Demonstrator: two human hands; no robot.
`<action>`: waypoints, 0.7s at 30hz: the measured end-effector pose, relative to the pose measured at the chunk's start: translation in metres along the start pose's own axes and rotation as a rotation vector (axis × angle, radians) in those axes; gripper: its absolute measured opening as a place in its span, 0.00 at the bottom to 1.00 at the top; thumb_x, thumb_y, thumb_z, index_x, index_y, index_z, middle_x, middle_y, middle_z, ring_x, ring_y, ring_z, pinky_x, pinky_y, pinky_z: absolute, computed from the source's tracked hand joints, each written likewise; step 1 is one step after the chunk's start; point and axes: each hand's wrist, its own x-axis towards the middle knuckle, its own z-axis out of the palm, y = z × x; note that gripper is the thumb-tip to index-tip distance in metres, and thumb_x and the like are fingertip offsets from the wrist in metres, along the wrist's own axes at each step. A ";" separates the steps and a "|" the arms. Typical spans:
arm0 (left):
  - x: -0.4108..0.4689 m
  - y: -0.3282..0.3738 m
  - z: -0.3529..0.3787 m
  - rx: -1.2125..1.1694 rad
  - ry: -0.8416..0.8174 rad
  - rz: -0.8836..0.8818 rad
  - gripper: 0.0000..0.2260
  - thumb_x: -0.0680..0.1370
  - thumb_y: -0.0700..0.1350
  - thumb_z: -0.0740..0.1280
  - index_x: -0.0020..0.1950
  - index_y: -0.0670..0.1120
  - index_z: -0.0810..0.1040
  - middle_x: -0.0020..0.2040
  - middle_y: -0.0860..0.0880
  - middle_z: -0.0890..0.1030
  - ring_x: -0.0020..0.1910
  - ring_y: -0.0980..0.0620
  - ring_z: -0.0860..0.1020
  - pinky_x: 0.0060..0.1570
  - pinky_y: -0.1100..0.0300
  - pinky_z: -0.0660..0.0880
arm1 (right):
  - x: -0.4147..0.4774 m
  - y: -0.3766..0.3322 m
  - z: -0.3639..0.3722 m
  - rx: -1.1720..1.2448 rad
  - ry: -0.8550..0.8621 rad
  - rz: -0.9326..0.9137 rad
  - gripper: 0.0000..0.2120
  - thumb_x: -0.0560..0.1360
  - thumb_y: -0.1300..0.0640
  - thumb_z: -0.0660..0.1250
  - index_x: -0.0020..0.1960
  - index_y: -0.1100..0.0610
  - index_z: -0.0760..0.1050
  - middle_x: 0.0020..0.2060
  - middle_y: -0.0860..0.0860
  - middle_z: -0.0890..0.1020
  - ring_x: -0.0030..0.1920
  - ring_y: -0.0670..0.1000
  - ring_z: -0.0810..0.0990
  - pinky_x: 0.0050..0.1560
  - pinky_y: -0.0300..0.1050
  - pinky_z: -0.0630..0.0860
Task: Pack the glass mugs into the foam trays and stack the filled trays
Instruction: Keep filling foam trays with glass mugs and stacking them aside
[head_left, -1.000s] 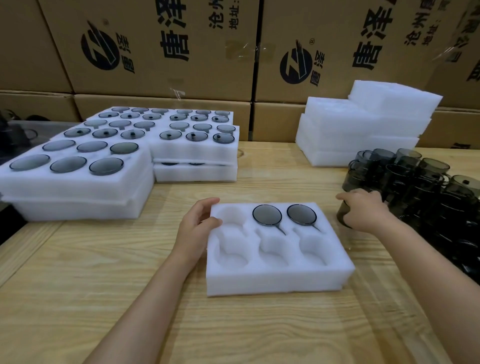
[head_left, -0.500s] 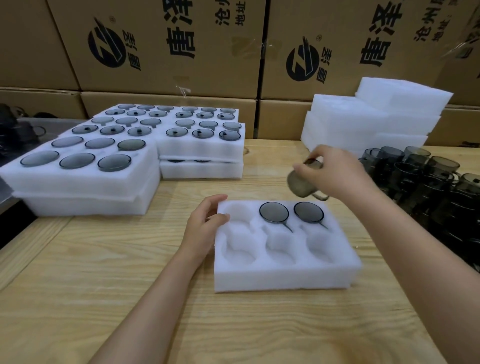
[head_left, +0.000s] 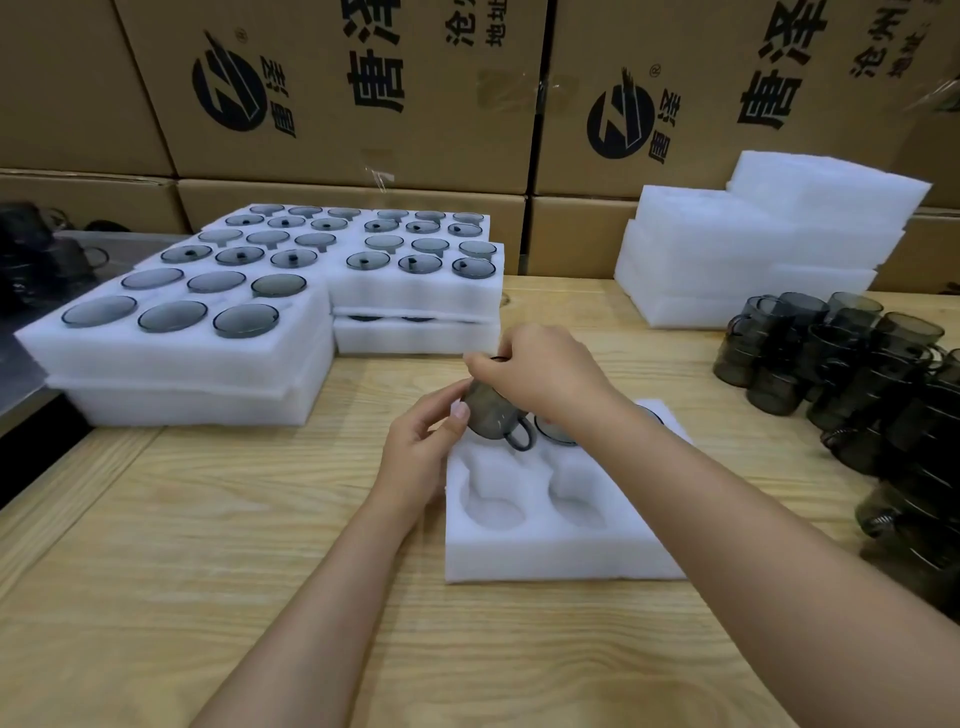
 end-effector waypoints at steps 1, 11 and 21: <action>0.000 0.000 0.000 -0.005 0.002 -0.005 0.10 0.75 0.43 0.66 0.55 0.50 0.80 0.58 0.44 0.81 0.60 0.47 0.78 0.59 0.55 0.74 | 0.001 0.000 0.002 -0.014 -0.001 0.002 0.18 0.73 0.41 0.61 0.37 0.56 0.69 0.37 0.52 0.76 0.41 0.57 0.76 0.32 0.44 0.66; 0.000 0.000 -0.003 -0.004 0.035 -0.046 0.12 0.78 0.34 0.61 0.53 0.47 0.82 0.52 0.47 0.84 0.53 0.52 0.81 0.50 0.62 0.76 | 0.006 -0.012 0.011 -0.273 -0.004 -0.034 0.16 0.75 0.45 0.58 0.33 0.54 0.63 0.32 0.50 0.67 0.38 0.54 0.70 0.28 0.42 0.58; 0.000 0.000 0.000 -0.036 0.024 -0.016 0.09 0.76 0.37 0.64 0.54 0.36 0.80 0.51 0.39 0.82 0.53 0.44 0.80 0.53 0.55 0.75 | 0.007 -0.015 0.007 -0.397 -0.139 -0.092 0.16 0.76 0.45 0.59 0.39 0.57 0.67 0.37 0.51 0.67 0.41 0.55 0.70 0.36 0.44 0.63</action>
